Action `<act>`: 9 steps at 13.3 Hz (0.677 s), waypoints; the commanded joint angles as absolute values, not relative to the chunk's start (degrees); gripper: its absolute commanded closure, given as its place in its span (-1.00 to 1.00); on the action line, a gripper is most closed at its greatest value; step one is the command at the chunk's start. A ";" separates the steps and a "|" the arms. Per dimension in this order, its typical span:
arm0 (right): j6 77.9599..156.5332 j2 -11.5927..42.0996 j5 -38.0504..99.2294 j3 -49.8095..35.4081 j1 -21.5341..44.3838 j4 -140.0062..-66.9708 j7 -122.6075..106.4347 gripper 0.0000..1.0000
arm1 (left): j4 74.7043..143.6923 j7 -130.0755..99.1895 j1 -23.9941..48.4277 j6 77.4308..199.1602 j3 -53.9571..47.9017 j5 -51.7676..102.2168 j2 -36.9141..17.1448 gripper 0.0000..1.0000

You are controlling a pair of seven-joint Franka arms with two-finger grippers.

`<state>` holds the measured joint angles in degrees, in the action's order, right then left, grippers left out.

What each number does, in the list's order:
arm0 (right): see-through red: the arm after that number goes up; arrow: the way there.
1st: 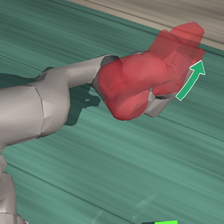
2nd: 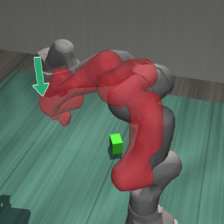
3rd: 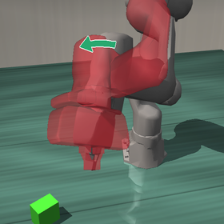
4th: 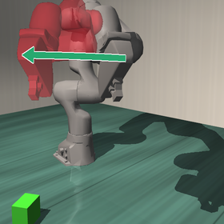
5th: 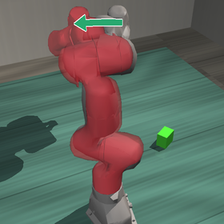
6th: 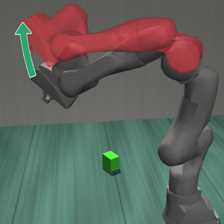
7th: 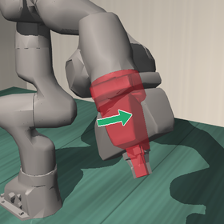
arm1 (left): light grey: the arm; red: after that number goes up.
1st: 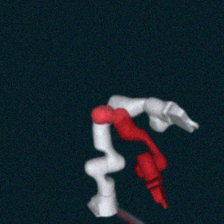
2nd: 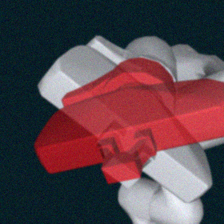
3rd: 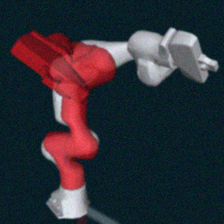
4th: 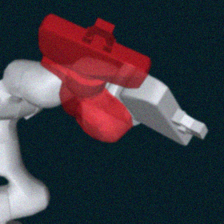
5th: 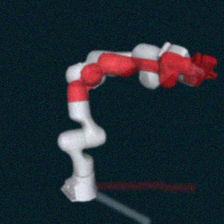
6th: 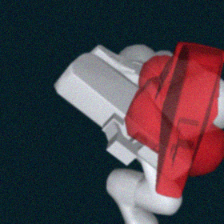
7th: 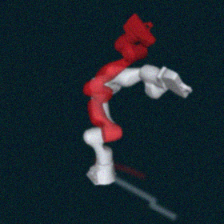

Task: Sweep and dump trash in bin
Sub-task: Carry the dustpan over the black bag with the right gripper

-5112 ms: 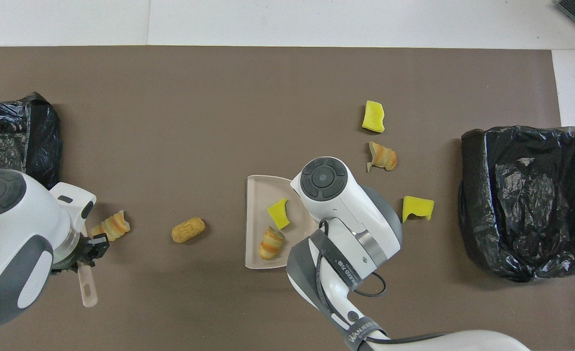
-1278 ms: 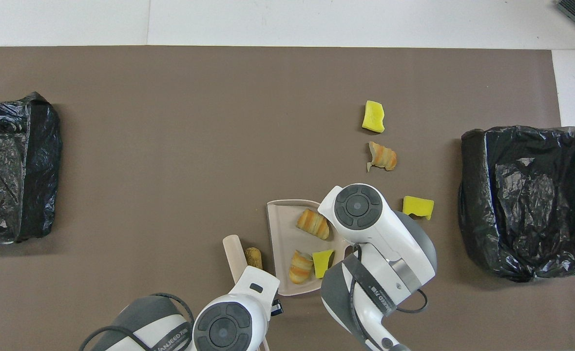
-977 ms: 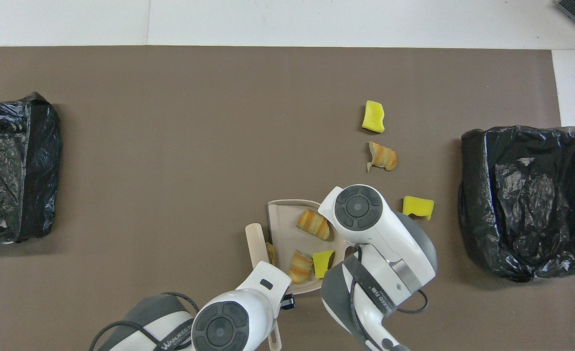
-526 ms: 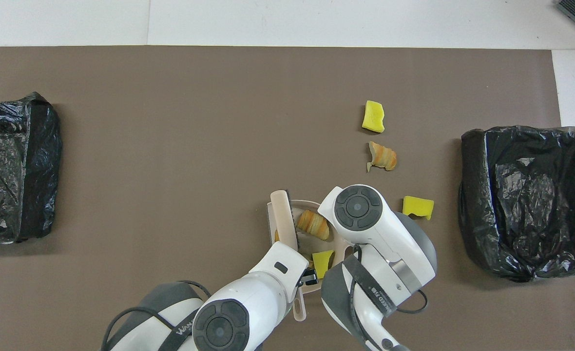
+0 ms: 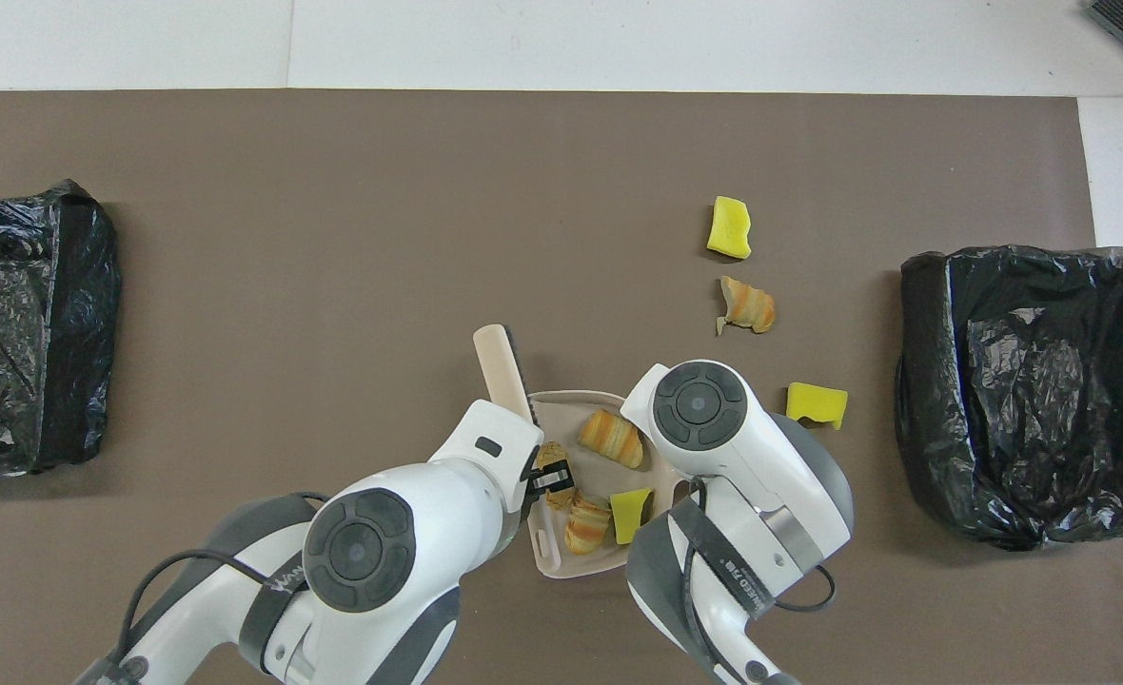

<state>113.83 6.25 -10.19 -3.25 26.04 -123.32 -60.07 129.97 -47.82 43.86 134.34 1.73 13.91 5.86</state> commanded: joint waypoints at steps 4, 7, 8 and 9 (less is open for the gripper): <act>111.89 3.96 -6.17 -3.43 20.40 -119.90 -61.78 1.00 | 129.55 -38.68 34.64 115.07 1.32 10.57 13.09 1.00; 108.47 2.73 -0.99 -3.25 14.87 -114.37 -64.25 1.00 | 132.97 -38.58 34.89 112.94 1.14 9.67 16.34 1.00; 106.19 2.90 -0.18 -3.16 13.11 -111.04 -64.16 1.00 | 133.50 -38.67 35.50 112.85 0.88 9.67 16.61 1.00; 104.61 3.07 0.09 -3.16 11.01 -108.05 -64.25 1.00 | 134.20 -39.11 36.03 112.94 0.27 9.67 16.96 1.00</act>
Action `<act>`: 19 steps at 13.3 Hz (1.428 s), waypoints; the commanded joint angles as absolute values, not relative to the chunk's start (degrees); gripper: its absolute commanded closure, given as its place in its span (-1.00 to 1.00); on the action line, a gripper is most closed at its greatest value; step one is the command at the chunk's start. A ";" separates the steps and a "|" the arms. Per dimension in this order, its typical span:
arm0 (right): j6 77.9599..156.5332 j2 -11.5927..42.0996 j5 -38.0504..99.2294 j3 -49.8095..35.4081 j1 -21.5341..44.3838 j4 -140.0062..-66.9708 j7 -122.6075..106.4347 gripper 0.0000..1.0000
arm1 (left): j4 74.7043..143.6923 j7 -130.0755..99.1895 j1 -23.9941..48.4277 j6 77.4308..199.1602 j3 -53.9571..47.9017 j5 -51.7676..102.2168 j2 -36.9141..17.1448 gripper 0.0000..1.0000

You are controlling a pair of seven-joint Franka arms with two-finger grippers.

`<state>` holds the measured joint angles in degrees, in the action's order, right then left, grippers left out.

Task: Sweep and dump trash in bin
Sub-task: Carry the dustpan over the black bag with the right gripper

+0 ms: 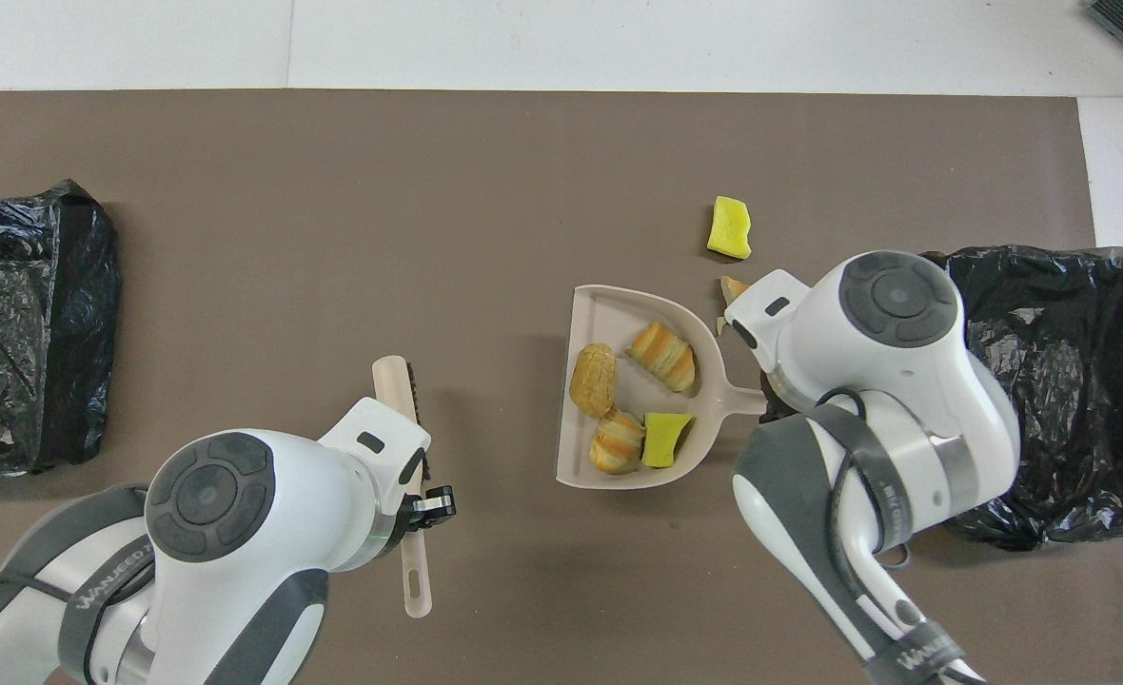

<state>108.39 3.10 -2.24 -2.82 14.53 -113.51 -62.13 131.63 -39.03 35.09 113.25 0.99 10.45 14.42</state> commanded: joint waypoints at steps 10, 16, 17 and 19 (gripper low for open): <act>90.89 4.48 0.73 -2.02 -23.61 -94.04 -80.65 1.00 | 148.88 -54.04 51.93 132.79 -6.15 9.76 16.79 1.00; 96.94 3.96 -23.60 -2.02 -25.76 -96.05 -88.68 1.00 | 145.92 -54.93 47.49 134.22 -5.89 9.76 13.98 -1.00; 98.51 4.04 -27.30 -2.02 -24.88 -97.54 -88.68 1.00 | 142.42 -54.76 44.50 130.29 -5.89 9.76 13.71 -1.00; 101.85 4.48 -32.06 -2.02 -23.74 -99.22 -88.51 1.00 | 135.91 -54.49 38.53 125.43 -5.89 9.76 12.14 -1.00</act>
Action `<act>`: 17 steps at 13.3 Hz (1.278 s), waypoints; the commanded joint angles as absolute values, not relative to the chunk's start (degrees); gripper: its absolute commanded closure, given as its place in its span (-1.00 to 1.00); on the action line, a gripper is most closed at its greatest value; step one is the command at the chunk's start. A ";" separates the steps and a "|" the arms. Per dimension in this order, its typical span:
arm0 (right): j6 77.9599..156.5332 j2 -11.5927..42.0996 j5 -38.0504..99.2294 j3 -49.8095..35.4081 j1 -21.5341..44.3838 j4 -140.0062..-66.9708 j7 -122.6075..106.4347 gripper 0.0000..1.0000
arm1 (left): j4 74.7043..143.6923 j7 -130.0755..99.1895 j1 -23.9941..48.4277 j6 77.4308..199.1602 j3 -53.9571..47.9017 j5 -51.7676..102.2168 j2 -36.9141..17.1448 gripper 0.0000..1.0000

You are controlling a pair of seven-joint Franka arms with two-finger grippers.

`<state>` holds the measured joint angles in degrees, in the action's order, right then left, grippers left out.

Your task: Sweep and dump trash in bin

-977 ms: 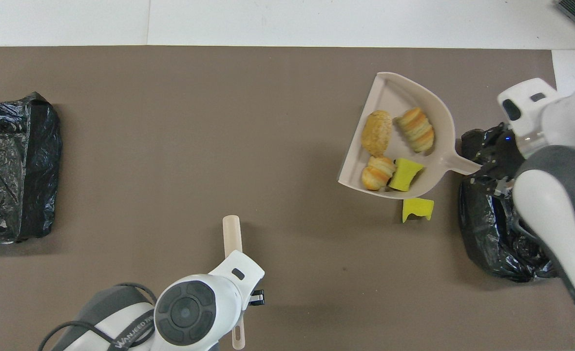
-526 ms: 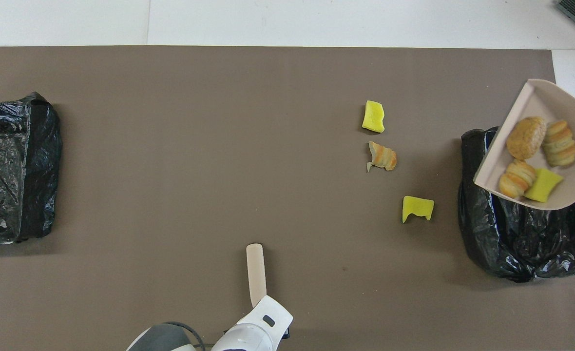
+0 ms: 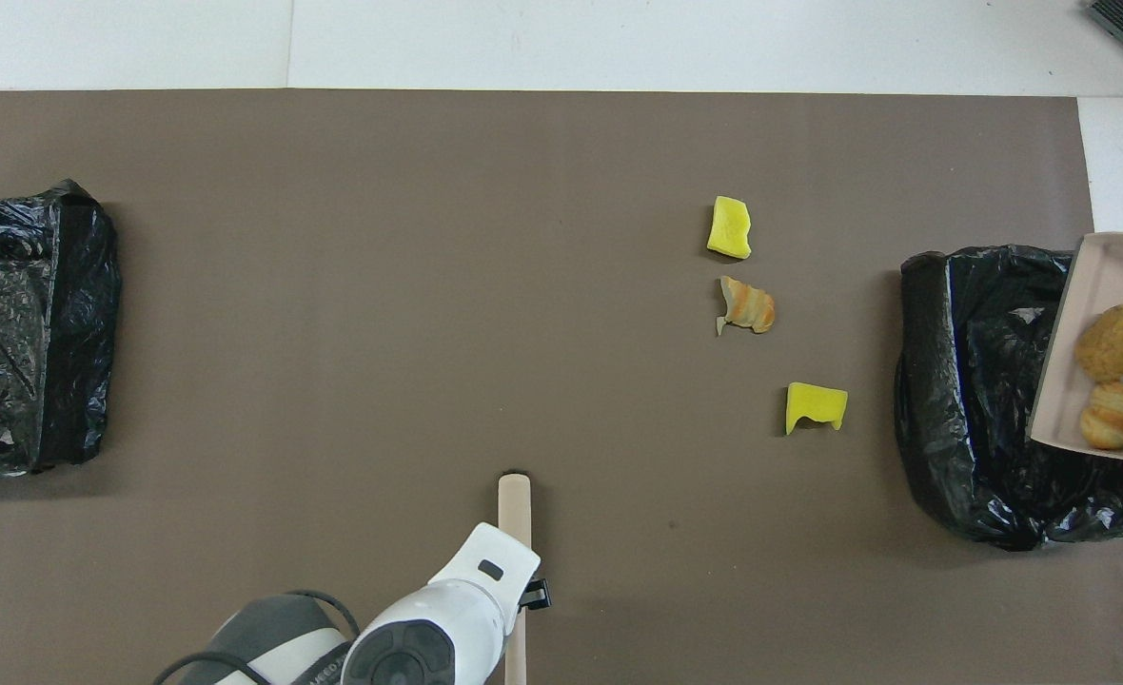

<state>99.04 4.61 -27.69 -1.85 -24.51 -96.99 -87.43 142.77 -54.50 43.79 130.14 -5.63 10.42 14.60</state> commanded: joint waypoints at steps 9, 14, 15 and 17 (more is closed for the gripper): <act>107.49 5.10 -46.38 -2.37 -23.73 -102.57 -89.03 1.00 | 121.22 -33.61 17.07 121.04 -5.45 5.98 4.76 -1.00; 107.75 4.40 -51.85 -2.37 -23.64 -103.88 -88.86 1.00 | 112.70 -13.48 4.23 116.05 -5.45 5.54 3.16 -1.00; 107.93 3.87 -54.12 -2.37 -22.25 -105.54 -87.73 1.00 | 109.80 -9.79 2.83 112.54 -5.45 5.36 3.08 -1.00; 107.75 3.08 -55.90 -2.46 -21.89 -106.96 -85.26 1.00 | 105.83 -5.90 0.27 106.72 -5.45 5.27 2.90 -1.00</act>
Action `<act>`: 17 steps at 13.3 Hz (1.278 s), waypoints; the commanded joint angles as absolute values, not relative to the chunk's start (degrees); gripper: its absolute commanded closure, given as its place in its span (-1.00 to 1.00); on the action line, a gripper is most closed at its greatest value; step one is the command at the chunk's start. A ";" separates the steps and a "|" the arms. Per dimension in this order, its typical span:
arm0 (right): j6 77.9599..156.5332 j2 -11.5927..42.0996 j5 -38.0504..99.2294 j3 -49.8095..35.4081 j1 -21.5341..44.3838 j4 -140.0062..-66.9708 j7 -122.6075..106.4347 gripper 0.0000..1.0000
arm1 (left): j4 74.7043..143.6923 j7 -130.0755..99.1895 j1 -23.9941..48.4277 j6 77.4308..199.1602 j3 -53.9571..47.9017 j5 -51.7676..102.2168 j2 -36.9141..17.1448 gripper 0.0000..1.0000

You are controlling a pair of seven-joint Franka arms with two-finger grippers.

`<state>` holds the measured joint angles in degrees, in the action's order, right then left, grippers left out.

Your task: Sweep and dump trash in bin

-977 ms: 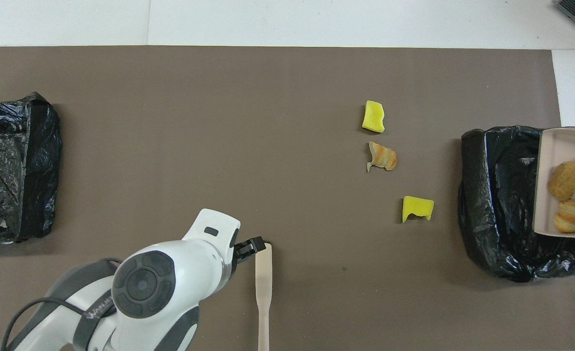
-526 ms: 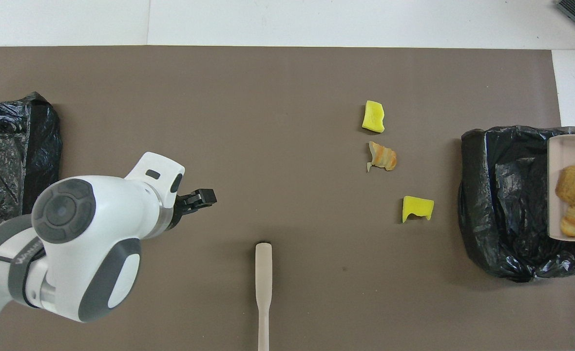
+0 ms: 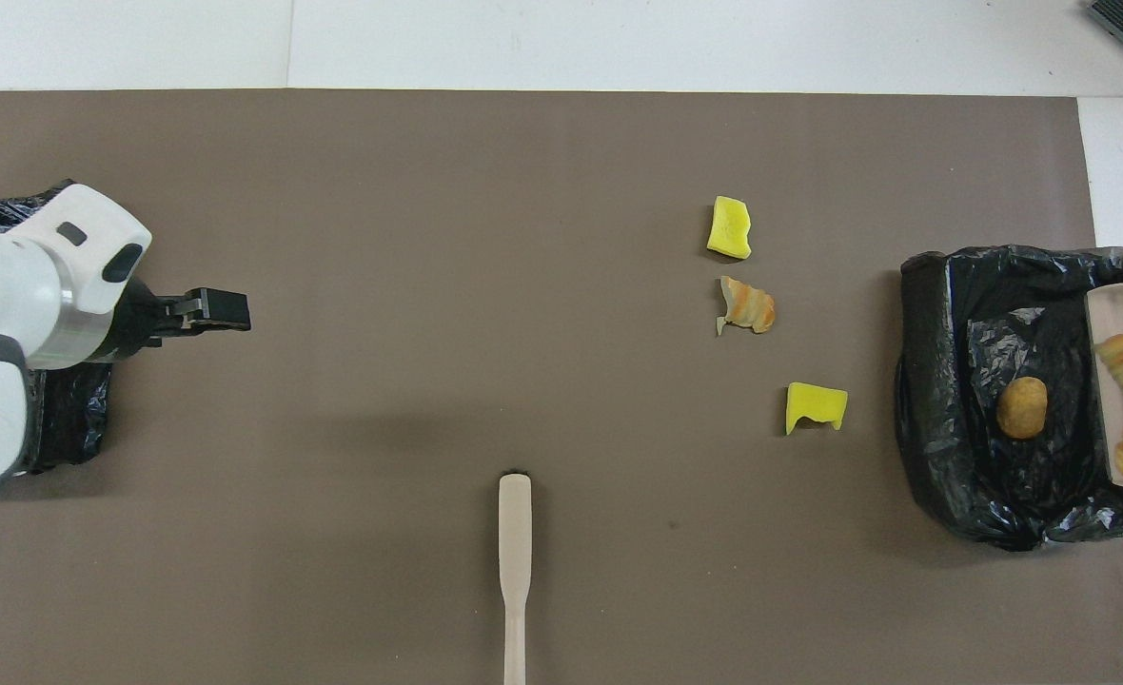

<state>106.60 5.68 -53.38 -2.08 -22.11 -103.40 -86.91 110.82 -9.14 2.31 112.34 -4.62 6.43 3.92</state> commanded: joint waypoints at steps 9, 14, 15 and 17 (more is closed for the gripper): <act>105.83 2.64 -59.85 -2.55 -18.65 -107.14 -83.41 1.00 | 91.95 -2.81 -3.43 87.91 -5.45 1.94 1.07 -1.00; 103.00 2.55 -63.71 -2.55 -14.24 -107.40 -79.90 1.00 | 91.76 -0.35 -3.08 88.50 -5.45 1.93 1.14 -1.00; 103.01 2.37 -65.81 -2.64 -14.06 -107.92 -79.02 1.00 | 91.41 -0.44 -2.82 87.98 -5.71 1.85 0.97 -1.00; 101.52 2.11 -67.49 -2.55 -9.78 -108.11 -77.61 1.00 | 91.14 -0.53 -2.73 87.80 -6.06 1.84 1.14 -1.00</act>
